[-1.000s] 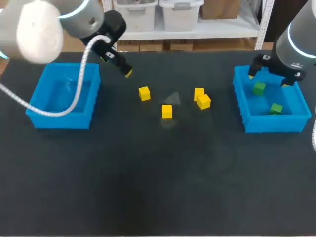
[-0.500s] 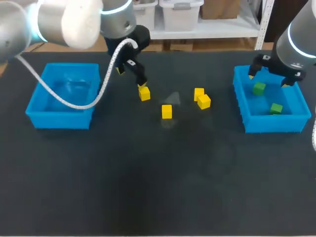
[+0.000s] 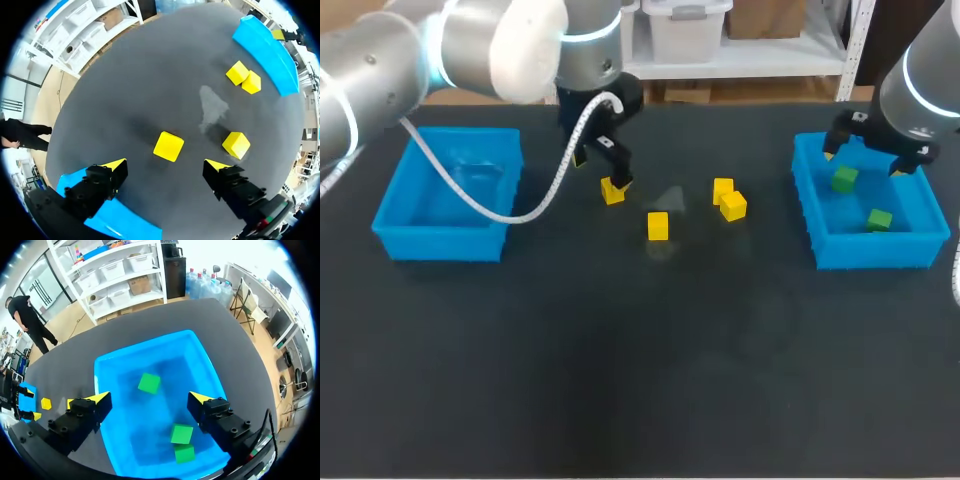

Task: Put the green cubes in the right bin and the yellow cubes in the left bin.

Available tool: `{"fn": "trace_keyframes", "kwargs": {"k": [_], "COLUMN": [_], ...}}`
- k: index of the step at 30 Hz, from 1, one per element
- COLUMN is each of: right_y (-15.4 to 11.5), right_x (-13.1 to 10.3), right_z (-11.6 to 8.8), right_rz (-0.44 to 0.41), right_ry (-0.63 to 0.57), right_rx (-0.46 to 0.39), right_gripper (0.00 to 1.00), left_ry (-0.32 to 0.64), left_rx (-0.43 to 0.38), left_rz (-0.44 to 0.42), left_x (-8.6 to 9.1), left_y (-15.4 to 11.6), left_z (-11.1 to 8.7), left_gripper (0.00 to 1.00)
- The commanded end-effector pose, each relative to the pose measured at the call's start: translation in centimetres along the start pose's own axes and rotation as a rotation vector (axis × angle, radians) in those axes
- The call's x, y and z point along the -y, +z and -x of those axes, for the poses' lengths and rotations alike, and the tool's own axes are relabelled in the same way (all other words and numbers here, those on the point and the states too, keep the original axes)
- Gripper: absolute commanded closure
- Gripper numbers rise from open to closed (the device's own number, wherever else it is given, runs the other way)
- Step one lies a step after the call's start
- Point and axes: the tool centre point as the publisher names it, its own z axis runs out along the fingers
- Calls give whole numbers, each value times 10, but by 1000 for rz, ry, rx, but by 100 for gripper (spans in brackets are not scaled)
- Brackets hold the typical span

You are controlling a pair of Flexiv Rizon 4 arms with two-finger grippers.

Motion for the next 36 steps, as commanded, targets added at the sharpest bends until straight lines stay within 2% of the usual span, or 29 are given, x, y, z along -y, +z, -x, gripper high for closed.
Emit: {"fn": "trace_keyframes", "kwargs": {"k": [1,19,20,22,23,24,33,36], "right_y": [0,0,0,0,0,0,0,0], "right_x": [0,0,0,0,0,0,0,0], "right_z": [-1,-1,-1,-1,-1,-1,-1,-1], "right_rz": [-1,-1,-1,-1,-1,-1,-1,-1], "right_ry": [1,1,1,1,1,1,1,1], "right_rx": [5,5,5,5,5,5,5,5], "right_gripper": [0,0,0,0,0,0,0,0], "left_ry": [2,16,16,9,8,14,33,31], "left_rx": [-54,-95,-95,-93,-88,-92,-108,-80], "left_rz": [5,63,63,72,67,64,49,40], "left_x": [-2,0,1,1,2,3,3,3], "left_y": [7,31,32,34,35,35,36,31], "left_z": [7,21,21,20,19,18,7,6], "left_gripper": [0,0,34,61,91,100,100,100]}}
